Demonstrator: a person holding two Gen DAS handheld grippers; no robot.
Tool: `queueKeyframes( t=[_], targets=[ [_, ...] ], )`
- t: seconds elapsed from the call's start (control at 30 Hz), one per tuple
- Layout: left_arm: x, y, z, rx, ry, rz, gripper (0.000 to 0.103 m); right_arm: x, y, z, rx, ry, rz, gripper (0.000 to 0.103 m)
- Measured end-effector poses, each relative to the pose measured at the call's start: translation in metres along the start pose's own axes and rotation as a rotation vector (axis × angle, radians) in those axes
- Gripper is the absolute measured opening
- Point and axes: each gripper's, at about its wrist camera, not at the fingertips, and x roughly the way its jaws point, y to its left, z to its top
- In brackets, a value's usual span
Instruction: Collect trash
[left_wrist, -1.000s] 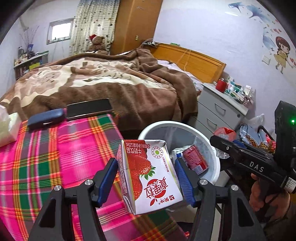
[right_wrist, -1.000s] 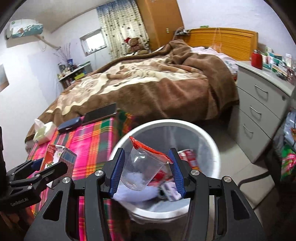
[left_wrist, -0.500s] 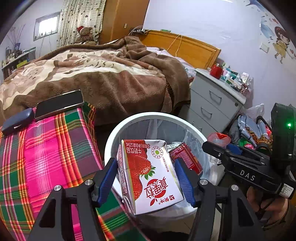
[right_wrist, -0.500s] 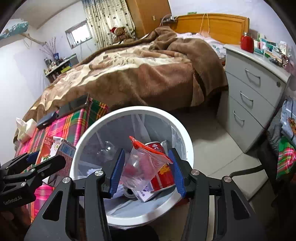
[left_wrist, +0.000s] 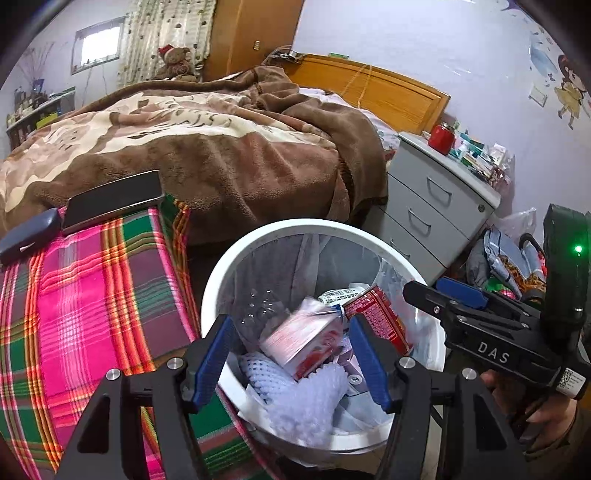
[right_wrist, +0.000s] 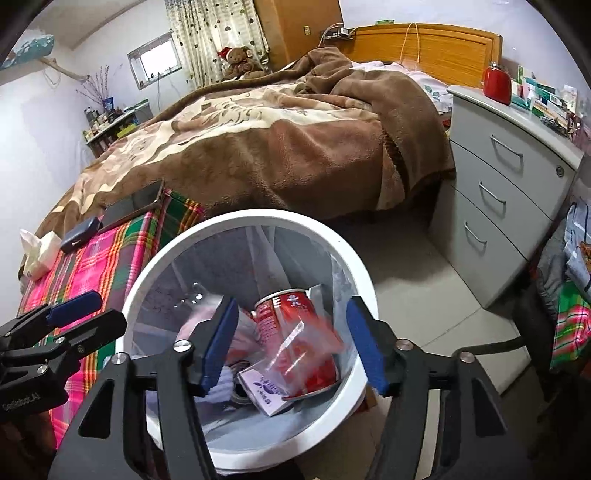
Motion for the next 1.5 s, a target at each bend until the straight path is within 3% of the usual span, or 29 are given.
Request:
queueKeyframes(
  t=[0.23,0.67,1.17,1.3,1.4,1.5],
  targets=[
    [-0.017,0.006,-0.004,-0.019,-0.021,0.001,0.065,-0.008,0.004,-0.001,-0.001,-0.017,0.005,0.063],
    [-0.062,0.008,-0.030,-0.020,-0.094,0.094,0.066,-0.038,0.022,-0.018,-0.010,-0.097,0.014,0.063],
    [-0.141,-0.007,-0.098,-0.014,-0.224,0.209,0.066,-0.098,0.054,-0.068,-0.056,-0.267,0.019,0.063],
    [-0.155,-0.007,-0.115,-0.023,-0.245,0.199,0.066,-0.105,0.061,-0.080,-0.081,-0.312,-0.012,0.063],
    [-0.162,-0.011,-0.124,-0.010,-0.260,0.258,0.066,-0.109,0.062,-0.087,-0.078,-0.319,-0.007,0.063],
    [-0.169,-0.014,-0.133,-0.004,-0.274,0.269,0.066,-0.112,0.063,-0.093,-0.074,-0.327,-0.007,0.063]
  ],
)
